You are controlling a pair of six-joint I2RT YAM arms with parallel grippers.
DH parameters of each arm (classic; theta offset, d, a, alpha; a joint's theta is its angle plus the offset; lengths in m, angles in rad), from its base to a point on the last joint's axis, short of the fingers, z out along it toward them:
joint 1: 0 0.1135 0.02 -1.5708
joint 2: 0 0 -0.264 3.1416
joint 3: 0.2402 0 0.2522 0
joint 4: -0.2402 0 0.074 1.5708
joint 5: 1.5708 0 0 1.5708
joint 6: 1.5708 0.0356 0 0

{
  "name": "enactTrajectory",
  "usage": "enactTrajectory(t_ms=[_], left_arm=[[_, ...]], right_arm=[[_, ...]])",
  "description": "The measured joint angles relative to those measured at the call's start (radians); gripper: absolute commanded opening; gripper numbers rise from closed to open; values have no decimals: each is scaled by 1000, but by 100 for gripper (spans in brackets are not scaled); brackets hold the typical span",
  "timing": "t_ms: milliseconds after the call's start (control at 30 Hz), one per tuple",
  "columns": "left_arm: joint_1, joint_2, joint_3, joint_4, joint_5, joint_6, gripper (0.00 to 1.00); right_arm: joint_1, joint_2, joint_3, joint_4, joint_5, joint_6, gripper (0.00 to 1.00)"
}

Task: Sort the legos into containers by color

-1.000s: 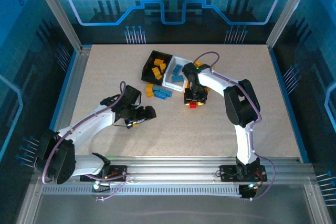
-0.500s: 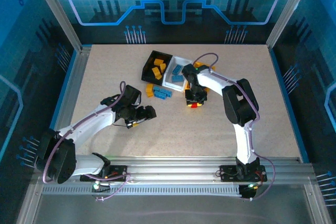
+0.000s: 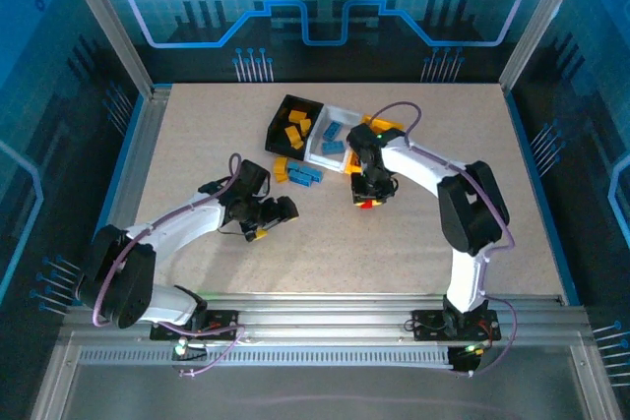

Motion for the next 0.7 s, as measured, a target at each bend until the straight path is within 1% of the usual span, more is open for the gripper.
enactTrajectory(t_ms=[67, 167, 267, 333, 367, 433, 533, 600, 700], left_arm=[[0, 0, 0, 7, 3, -3, 89], [0, -1, -1, 7, 3, -13, 89], [0, -9, -8, 6, 3, -23, 90], [0, -21, -12, 3, 3, -25, 90], [0, -27, -13, 1, 3, -25, 90], [1, -39, -13, -6, 3, -24, 90], [1, -50, -13, -23, 2, -21, 91], [2, -51, -13, -32, 2, -18, 91], [2, -51, -12, -48, 2, -14, 92]], right_arm=[[-5, -20, 27, -14, -9, 0, 32], [-26, -20, 111, -26, -23, -6, 32], [-66, 0, 227, -45, -34, -16, 32], [-97, 42, 330, -58, -37, -24, 33], [-110, 65, 374, -61, -36, -27, 34], [-137, 127, 470, -71, -35, -38, 42], [-167, 220, 587, -105, -34, -50, 50], [-183, 262, 627, -117, -34, -55, 53], [-196, 273, 613, -132, -35, -56, 55]])
